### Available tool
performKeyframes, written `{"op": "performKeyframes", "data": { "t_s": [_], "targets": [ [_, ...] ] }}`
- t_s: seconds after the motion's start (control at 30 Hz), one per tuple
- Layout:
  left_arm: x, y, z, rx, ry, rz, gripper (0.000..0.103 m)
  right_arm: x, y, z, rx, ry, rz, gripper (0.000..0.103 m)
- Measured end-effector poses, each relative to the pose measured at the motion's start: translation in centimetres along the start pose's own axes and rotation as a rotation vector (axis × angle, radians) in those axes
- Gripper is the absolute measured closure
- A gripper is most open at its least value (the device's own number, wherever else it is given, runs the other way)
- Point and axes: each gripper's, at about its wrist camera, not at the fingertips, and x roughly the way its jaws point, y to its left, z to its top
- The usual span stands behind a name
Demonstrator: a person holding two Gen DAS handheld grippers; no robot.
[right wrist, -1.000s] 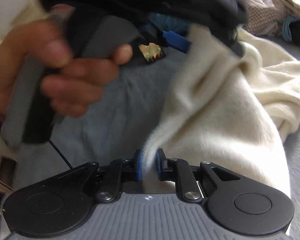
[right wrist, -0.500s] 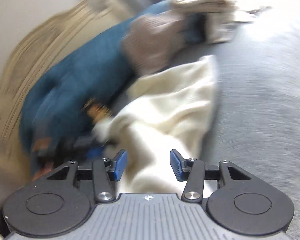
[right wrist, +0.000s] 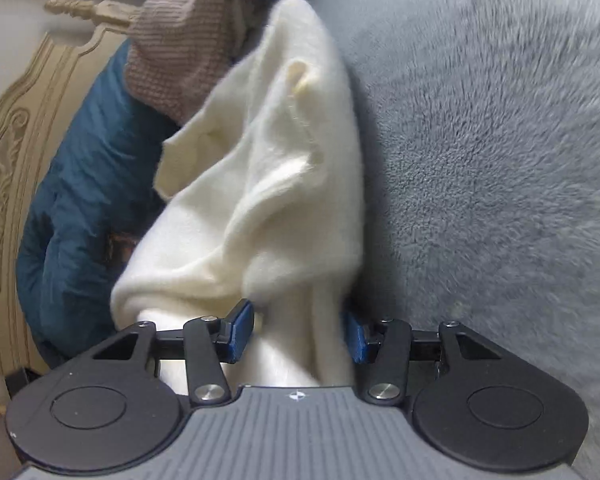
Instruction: Fold clothes
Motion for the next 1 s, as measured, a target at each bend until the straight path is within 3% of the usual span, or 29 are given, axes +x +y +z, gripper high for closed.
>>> {"op": "performKeyframes", "data": {
  "t_s": [0.1,0.17,0.27,0.43,0.53,0.73,0.87,1.0],
  "targets": [
    [0.2,-0.8,-0.1,0.003,-0.037,0.021,0.066,0.7,0.3,0.2,0.018,-0.019,-0.010,0.060],
    [-0.1,-1.4,0.0,0.006,-0.073,0.039,0.078,1.1,1.4,0.3,-0.036,-0.042,-0.040,0.069],
    [-1.0,-2.2,0.3,0.012,-0.139,0.046,0.083,0.6,2.5,0.3,-0.096,-0.104,-0.063,0.075],
    [-2.0,-4.6,1.9,0.054,-0.224,-0.014,0.084,-4.6,3.1,1.2,-0.145,-0.294,-0.106,0.082],
    [-2.3,-7.7,3.5,0.104,-0.266,-0.087,0.085,-9.3,3.0,2.7,-0.163,-0.412,-0.126,0.091],
    [-3.2,-15.2,5.5,0.244,-0.345,-0.285,0.085,-19.6,2.5,3.9,-0.201,-0.628,-0.216,0.092],
    [-3.3,-19.6,5.6,0.340,-0.353,-0.392,0.085,-27.0,0.3,2.0,-0.161,-0.788,-0.271,0.092],
    [0.9,-21.8,4.8,0.382,-0.249,-0.377,0.085,-31.2,-4.7,-0.2,-0.048,-0.890,-0.358,0.092]
  ]
}}
